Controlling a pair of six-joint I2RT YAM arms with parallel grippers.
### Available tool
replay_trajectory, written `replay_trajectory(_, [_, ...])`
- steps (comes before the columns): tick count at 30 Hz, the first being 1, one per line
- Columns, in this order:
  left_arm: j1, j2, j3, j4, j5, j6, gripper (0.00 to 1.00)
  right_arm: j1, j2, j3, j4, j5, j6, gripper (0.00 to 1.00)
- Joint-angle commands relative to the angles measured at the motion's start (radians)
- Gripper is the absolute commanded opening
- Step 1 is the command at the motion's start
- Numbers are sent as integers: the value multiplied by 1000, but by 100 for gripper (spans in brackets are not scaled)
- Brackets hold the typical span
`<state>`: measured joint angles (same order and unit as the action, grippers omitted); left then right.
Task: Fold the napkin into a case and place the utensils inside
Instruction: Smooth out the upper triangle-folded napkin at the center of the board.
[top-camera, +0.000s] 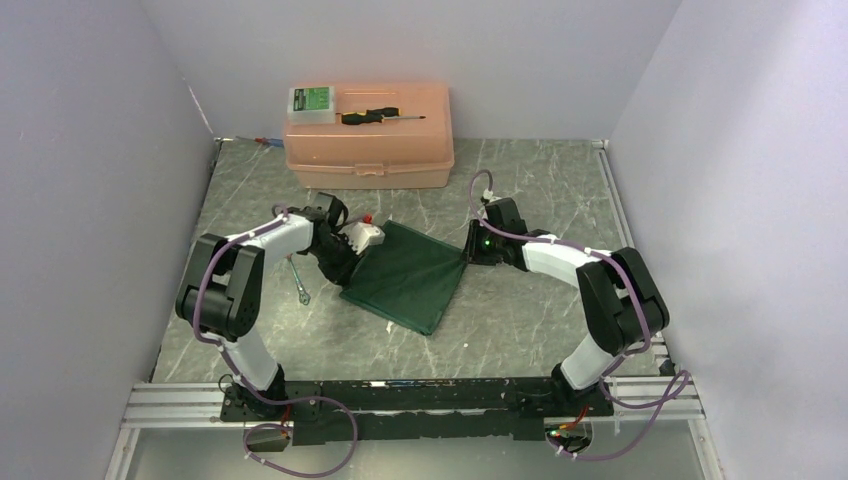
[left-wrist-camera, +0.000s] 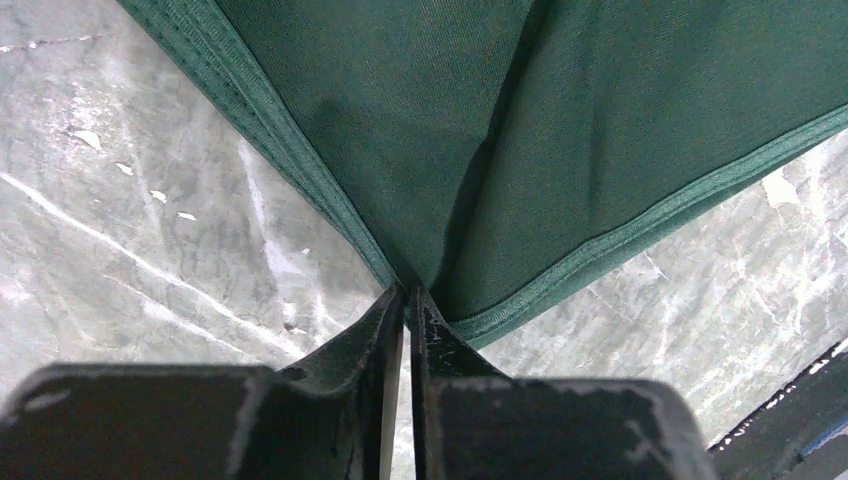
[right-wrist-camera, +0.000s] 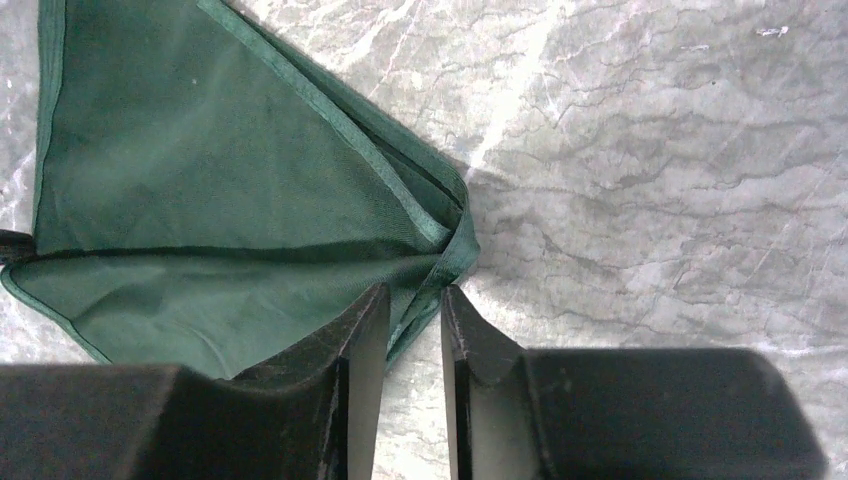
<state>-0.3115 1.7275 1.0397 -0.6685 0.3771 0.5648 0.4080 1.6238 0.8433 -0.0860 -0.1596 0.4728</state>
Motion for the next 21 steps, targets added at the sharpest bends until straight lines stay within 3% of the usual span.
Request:
replay_trajectory(1, [-5,-38,-33,78,-57,13,11,-3,10,36,49,19,6,27])
replay_trajectory(4, [-5,-42,-43,83,-63,17,5,-4,16,36,49,36,4,16])
replay_trajectory(11, [-9,-44,-41,67,-52,8,5,-12,10,21,78,75,18,0])
replay_trajectory(16, [-8,-57,-53,58,-56,27,3,-28,-7,-41,212,50,27,0])
replay_trajectory(21, [-8,-57,-62,57,-79,38,3,-46,55,-38,239,9,36,0])
